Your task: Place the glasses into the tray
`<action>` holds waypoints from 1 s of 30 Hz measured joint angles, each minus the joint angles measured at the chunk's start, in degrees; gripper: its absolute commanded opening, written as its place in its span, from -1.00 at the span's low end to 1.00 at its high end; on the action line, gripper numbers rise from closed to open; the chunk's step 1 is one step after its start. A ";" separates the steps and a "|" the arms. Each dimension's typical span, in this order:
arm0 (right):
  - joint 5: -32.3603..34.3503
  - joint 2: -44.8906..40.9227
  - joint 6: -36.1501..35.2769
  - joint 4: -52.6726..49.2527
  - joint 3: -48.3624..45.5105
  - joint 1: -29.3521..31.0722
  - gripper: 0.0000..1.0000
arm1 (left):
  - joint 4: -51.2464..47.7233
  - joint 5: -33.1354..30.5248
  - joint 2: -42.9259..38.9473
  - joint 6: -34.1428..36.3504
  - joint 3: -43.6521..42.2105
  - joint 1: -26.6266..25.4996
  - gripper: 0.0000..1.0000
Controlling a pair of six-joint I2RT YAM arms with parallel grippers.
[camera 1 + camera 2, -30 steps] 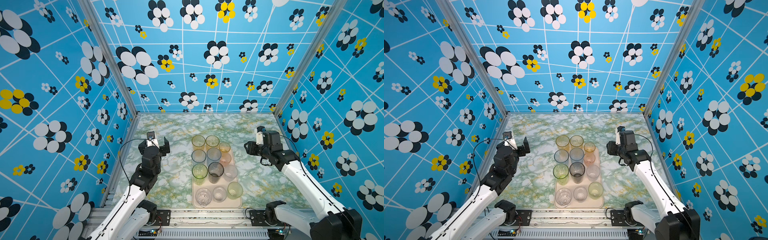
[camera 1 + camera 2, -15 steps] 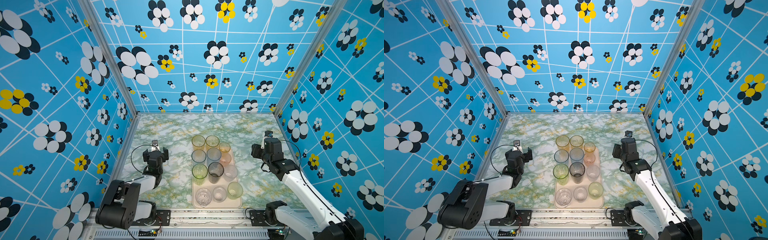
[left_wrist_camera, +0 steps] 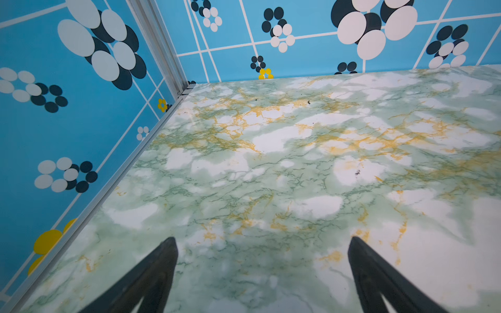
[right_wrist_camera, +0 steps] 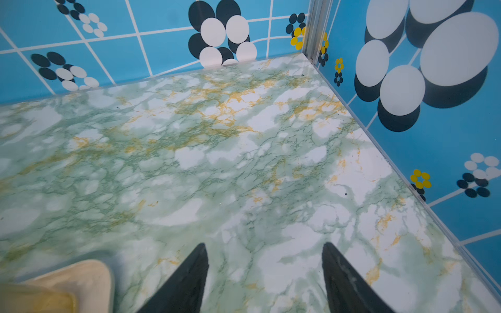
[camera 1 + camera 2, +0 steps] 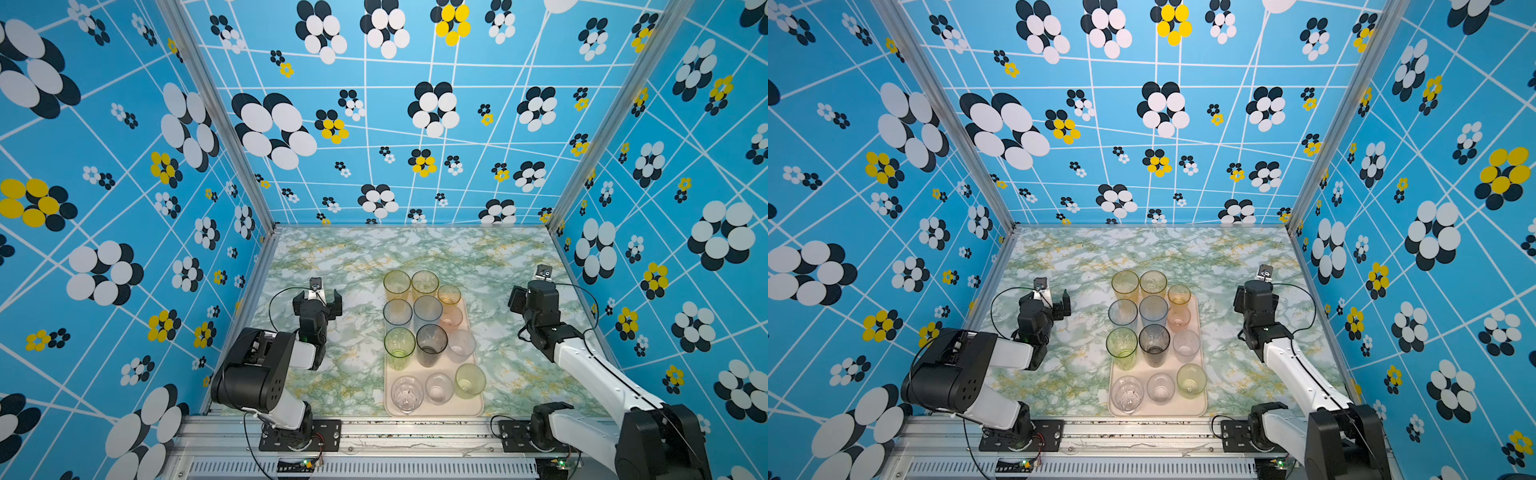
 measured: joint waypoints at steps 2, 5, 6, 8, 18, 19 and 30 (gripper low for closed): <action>0.26 3.39 -0.63 5.53 -2.25 -2.16 0.39 | 0.02 0.48 0.00 0.00 0.07 0.00 0.98; 0.48 8.15 -1.25 14.78 -5.99 -5.03 0.39 | 0.02 0.68 0.00 0.00 0.11 0.00 0.98; 0.48 9.40 -1.29 17.29 -6.91 -5.55 0.39 | 0.02 0.81 0.00 0.00 0.11 0.00 0.98; 0.46 12.15 -1.44 22.36 -8.55 -6.43 0.39 | 0.02 0.85 0.00 0.00 0.11 0.00 0.98; -4.11 16.87 -2.97 37.64 -9.70 -6.80 0.42 | 0.02 1.07 0.00 0.00 0.11 0.00 0.98; -5.01 17.51 -3.26 39.87 -10.32 -6.80 0.42 | 0.02 1.07 0.00 0.00 0.11 0.00 0.98; -12.15 22.77 -6.49 44.46 -9.60 -6.80 0.98 | -1.05 1.31 0.00 -0.02 0.63 0.48 0.98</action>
